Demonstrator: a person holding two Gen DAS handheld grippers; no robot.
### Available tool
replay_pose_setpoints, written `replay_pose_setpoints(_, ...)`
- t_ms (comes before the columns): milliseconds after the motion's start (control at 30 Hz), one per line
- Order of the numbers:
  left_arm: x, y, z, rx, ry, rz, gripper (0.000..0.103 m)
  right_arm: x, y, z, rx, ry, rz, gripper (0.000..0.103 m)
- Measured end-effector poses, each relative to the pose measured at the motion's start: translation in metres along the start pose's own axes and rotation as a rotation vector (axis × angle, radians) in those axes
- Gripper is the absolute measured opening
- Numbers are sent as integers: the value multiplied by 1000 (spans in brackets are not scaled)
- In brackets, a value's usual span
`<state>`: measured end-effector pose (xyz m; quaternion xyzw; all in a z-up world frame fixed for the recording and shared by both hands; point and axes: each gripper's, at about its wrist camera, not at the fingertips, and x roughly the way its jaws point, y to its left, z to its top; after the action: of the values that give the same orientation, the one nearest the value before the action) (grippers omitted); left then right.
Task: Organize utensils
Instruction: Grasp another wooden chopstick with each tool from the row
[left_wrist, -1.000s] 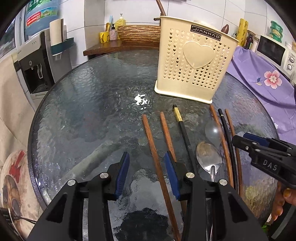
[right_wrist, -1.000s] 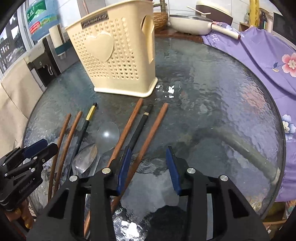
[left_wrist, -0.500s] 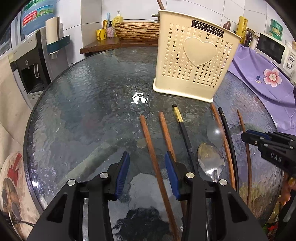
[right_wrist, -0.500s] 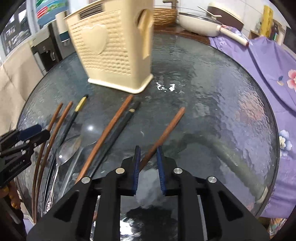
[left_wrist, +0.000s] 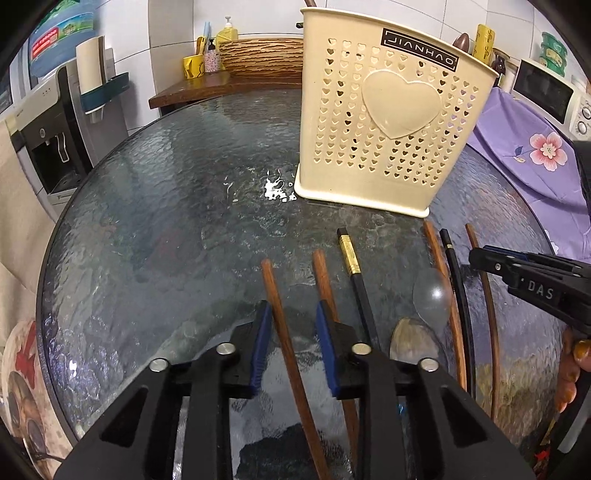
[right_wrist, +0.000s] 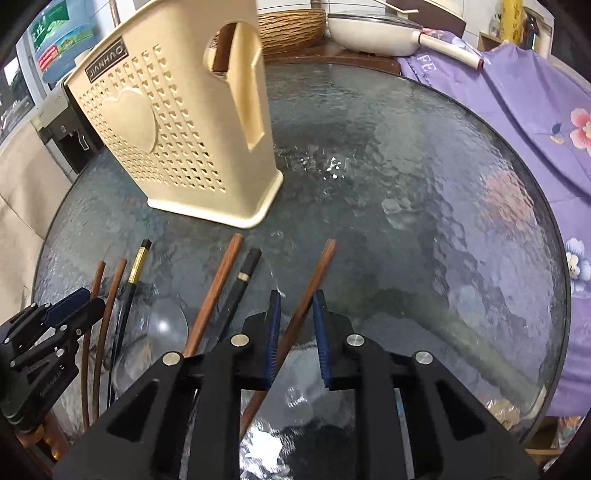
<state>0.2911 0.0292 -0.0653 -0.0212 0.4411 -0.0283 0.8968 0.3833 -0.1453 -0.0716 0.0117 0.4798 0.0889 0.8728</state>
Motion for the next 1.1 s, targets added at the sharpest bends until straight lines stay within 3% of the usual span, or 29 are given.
replay_pose_setpoints(167,5,0,7,2,8,-10,9,6,8,8,-23,-2,-10,12)
replay_pose_setpoints(667,12,-5,14,10,2,-8,7,6,8,6,-15,-14,1,10)
replay_pose_setpoints(867,13,1,17,-21,-4,-24,7,2,-2,1,16,-48,46,7)
replay_pose_setpoints(1100,-8,5,26,-33,-73,-56,7,-13,-21,0,83,-102,189,7)
